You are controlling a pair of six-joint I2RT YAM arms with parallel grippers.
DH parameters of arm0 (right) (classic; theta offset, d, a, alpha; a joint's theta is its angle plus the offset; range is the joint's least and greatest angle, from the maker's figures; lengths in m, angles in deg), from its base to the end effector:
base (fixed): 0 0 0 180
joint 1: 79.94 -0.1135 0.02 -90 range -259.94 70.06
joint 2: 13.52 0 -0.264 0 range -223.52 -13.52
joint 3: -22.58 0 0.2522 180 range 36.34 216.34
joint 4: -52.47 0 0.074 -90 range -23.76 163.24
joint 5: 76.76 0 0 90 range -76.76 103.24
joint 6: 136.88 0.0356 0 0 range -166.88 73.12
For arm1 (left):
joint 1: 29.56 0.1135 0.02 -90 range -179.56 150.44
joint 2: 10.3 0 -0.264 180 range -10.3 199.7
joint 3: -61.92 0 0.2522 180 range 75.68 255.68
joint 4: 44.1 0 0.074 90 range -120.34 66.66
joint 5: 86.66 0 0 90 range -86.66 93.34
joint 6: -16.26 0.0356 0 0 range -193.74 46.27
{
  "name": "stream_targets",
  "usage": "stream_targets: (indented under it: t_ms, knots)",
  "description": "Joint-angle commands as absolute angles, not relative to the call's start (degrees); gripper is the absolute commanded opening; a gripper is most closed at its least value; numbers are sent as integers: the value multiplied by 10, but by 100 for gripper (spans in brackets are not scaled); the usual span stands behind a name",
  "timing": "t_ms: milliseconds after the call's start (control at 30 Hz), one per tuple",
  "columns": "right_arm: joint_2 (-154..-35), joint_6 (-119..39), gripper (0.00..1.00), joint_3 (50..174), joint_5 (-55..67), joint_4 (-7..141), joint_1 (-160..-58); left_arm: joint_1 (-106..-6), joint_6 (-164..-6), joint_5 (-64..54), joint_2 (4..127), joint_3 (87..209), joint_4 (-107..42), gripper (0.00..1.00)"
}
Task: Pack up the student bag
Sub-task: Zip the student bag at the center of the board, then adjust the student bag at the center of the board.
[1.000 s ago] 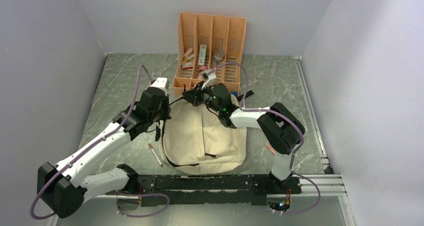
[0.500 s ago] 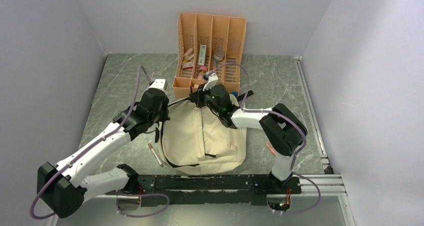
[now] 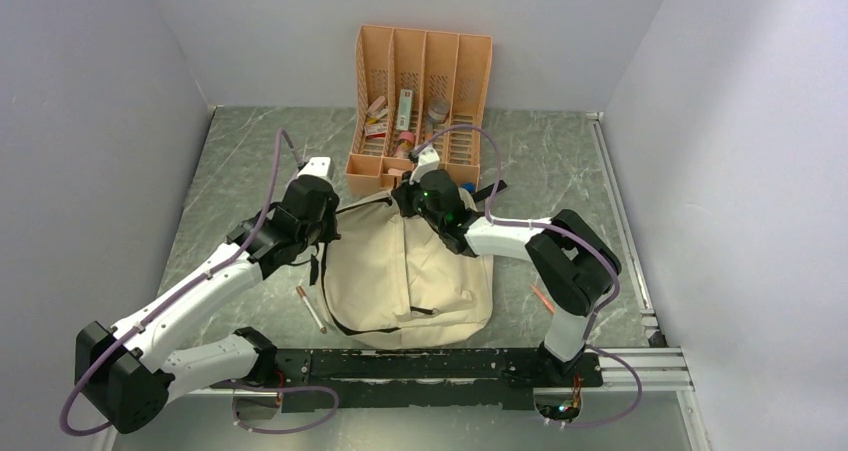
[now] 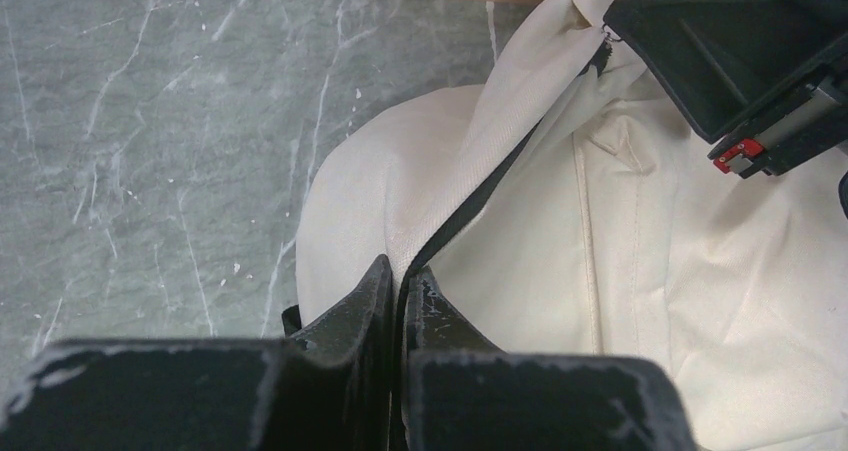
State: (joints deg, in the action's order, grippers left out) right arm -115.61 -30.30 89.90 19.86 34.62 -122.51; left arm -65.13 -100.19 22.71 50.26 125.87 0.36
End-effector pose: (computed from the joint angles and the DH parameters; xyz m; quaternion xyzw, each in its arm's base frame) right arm 0.2879 0.2588 0.1960 -0.1469 0.7893 0.2530 0.5398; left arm 0.1883 -0.1202 0.2876 0.0019 0.8999 -0.0791 0.4288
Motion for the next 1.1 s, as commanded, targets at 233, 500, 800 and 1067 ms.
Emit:
stream_targets:
  t_ms: [233,500,800,1067]
  knots:
    - [-1161,-360,6,888,246,409,-1172,-647,-990,268,489,1275,46,5]
    - [-1042,-332,42,883,158,427,-1169,-647,-1005,230,536,1252,-11,5]
    - [-872,-371,45,797,114,535,-1166,-613,-979,214,637,1305,-63,6]
    - [-791,-460,42,790,-51,693,-1181,-540,-937,175,750,1423,-80,14]
